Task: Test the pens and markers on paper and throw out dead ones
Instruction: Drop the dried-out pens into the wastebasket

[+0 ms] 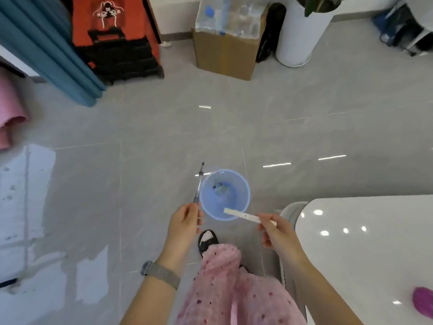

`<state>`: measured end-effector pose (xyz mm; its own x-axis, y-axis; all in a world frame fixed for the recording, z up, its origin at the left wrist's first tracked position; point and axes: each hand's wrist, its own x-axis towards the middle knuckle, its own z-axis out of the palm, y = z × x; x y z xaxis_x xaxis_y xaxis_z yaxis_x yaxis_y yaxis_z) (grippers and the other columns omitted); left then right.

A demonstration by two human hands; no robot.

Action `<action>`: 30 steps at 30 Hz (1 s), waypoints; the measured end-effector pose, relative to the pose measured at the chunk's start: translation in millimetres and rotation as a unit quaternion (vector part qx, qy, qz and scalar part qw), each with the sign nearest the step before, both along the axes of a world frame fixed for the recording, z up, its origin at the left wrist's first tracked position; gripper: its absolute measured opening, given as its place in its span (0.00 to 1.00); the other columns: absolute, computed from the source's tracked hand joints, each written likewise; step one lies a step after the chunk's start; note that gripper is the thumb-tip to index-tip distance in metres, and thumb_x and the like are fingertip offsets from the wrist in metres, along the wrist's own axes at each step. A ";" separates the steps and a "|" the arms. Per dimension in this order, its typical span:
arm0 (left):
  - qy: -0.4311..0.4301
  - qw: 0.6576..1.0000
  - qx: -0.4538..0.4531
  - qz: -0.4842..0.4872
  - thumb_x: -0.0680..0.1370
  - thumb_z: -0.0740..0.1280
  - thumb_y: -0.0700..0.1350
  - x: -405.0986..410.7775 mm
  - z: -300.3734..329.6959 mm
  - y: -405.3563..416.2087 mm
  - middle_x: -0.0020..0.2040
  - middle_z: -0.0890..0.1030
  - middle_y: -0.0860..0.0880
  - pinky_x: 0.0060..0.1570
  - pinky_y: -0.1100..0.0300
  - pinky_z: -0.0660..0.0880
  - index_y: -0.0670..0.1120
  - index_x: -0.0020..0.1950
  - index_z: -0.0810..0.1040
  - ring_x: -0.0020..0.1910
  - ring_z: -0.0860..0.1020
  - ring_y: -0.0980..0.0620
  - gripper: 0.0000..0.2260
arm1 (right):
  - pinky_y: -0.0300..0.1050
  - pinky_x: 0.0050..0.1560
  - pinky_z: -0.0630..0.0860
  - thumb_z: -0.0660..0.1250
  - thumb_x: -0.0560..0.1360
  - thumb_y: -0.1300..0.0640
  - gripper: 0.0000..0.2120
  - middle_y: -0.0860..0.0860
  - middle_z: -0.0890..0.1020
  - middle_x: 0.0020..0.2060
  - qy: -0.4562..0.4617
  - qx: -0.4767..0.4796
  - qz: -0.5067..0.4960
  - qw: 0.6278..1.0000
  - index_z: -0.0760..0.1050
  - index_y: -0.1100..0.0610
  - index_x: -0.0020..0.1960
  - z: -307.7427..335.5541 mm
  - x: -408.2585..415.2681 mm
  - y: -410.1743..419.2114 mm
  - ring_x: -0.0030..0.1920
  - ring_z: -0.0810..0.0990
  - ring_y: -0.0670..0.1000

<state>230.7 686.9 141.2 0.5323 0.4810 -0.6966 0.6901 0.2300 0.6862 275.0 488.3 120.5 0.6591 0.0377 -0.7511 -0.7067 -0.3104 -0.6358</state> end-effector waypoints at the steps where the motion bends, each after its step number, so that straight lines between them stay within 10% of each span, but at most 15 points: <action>1: 0.011 1.000 0.006 0.010 0.81 0.58 0.41 9.0 -21.3 5.6 0.35 0.75 0.49 0.34 0.61 0.70 0.45 0.42 0.75 0.32 0.71 0.53 0.10 | 0.39 0.28 0.67 0.61 0.80 0.58 0.09 0.50 0.78 0.32 0.009 -0.010 -0.008 1.000 0.79 0.55 0.44 -25.2 8.2 2.2 0.27 0.69 0.49; 16: 0.144 0.979 -0.069 0.130 0.80 0.60 0.41 6.7 -287.5 -5.0 0.35 0.74 0.48 0.31 0.60 0.68 0.42 0.45 0.77 0.30 0.68 0.53 0.08 | 0.47 0.41 0.67 0.54 0.81 0.60 0.12 0.63 0.80 0.50 -0.039 -0.188 0.411 0.891 0.70 0.64 0.60 -398.9 80.2 65.0 0.51 0.78 0.62; 23: 0.157 0.978 -0.051 0.126 0.80 0.59 0.42 9.3 -328.6 -5.1 0.41 0.77 0.50 0.34 0.61 0.70 0.44 0.52 0.78 0.34 0.71 0.53 0.08 | 0.50 0.58 0.71 0.55 0.79 0.61 0.15 0.60 0.77 0.58 -0.034 -0.251 0.560 0.789 0.71 0.61 0.64 -458.0 72.6 66.8 0.63 0.69 0.60; 27: 0.149 0.983 -0.040 0.097 0.80 0.59 0.40 14.1 -304.2 -11.4 0.38 0.75 0.50 0.32 0.62 0.70 0.45 0.50 0.78 0.32 0.71 0.54 0.08 | 0.49 0.64 0.70 0.61 0.78 0.63 0.20 0.55 0.74 0.66 -0.161 -0.109 0.356 0.914 0.69 0.57 0.70 -406.5 65.3 50.8 0.65 0.71 0.56; 30: 0.153 0.988 0.020 -0.025 0.80 0.57 0.39 17.4 -287.5 -11.7 0.37 0.76 0.51 0.37 0.58 0.72 0.45 0.53 0.78 0.33 0.72 0.53 0.10 | 0.47 0.67 0.65 0.64 0.78 0.61 0.30 0.52 0.63 0.74 -0.238 -0.032 0.380 0.893 0.58 0.47 0.76 -357.3 61.1 33.9 0.72 0.63 0.54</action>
<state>248.1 675.2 -146.3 0.3243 0.4893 -0.8096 0.8762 0.1671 0.4520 336.1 522.2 -236.8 0.7067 0.5774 -0.4088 0.0692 -0.6315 -0.7723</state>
